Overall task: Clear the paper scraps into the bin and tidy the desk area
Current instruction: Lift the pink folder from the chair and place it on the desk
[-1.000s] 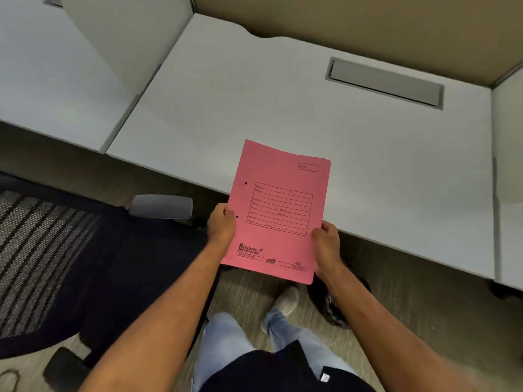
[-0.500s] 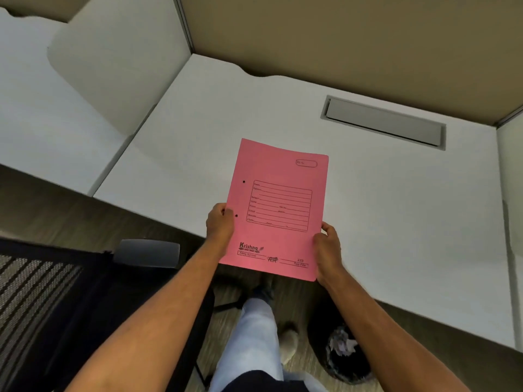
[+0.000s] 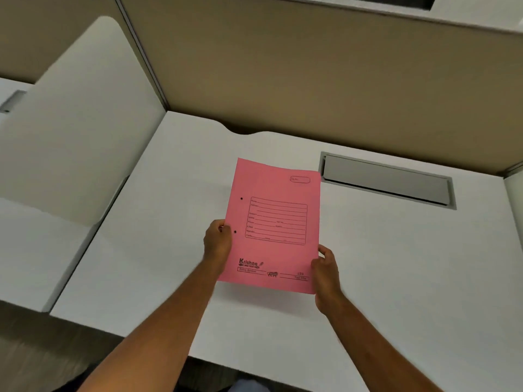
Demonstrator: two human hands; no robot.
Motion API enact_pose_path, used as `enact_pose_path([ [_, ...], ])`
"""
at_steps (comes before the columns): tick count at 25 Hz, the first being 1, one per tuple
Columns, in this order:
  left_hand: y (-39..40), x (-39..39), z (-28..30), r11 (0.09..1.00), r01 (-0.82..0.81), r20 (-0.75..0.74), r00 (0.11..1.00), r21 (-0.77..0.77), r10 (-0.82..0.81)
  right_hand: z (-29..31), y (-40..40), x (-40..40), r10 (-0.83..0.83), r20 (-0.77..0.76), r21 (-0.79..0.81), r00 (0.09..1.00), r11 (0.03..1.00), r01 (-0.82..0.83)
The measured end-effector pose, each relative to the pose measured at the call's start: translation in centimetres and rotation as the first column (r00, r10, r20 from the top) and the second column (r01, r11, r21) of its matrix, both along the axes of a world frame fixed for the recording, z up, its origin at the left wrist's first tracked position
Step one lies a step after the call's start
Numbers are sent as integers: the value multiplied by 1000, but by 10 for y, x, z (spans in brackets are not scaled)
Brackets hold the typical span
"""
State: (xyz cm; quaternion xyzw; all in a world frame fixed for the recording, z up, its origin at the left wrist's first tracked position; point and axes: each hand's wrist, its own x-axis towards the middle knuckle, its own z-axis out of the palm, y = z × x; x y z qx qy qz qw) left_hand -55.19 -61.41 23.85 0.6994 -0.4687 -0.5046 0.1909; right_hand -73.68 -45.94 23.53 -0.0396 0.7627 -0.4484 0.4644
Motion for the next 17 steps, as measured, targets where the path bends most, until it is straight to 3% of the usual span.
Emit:
enact_pose_path([
  [8,-127,-42,-24,991,120,33,992,55,-122,-41,-129,-38,-40,-70,62,997,997,44],
  [17,-192,-77,-73,959,282,63,957,5,-281,-100,-212,-81,-82,-96,128,992,987,94],
])
